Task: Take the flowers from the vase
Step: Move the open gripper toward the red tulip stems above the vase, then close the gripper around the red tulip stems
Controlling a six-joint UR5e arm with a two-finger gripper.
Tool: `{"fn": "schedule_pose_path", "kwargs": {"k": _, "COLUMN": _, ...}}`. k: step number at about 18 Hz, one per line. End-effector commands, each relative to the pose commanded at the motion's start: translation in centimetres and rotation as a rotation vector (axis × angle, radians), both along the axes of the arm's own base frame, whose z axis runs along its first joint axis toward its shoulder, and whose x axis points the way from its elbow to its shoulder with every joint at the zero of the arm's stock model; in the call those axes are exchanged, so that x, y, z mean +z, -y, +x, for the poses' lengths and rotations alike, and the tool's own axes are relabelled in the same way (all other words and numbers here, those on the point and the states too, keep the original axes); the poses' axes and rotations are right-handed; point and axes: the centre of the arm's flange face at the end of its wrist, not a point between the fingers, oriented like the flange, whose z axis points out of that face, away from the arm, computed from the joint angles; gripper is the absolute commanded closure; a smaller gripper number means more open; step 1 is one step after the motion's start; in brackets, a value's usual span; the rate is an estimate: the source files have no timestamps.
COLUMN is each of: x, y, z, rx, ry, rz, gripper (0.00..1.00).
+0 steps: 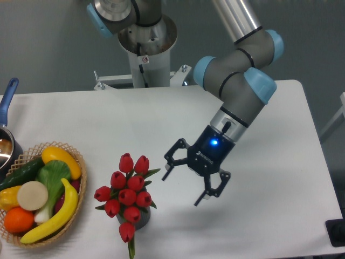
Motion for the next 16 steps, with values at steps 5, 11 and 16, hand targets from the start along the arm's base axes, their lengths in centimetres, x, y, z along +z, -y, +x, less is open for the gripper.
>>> {"fn": "schedule_pose_path", "kwargs": {"k": 5, "x": -0.1, "y": -1.9, "z": 2.4, "rx": -0.054, "ry": 0.006, "rz": 0.018, "gripper": 0.0}}
{"fn": "schedule_pose_path", "kwargs": {"k": 11, "x": -0.6, "y": -3.7, "z": 4.7, "rx": -0.11, "ry": 0.023, "rz": 0.038, "gripper": 0.0}}
{"fn": "schedule_pose_path", "kwargs": {"k": 16, "x": -1.0, "y": -4.2, "z": 5.5, "rx": -0.145, "ry": -0.012, "rz": 0.054, "gripper": 0.0}}
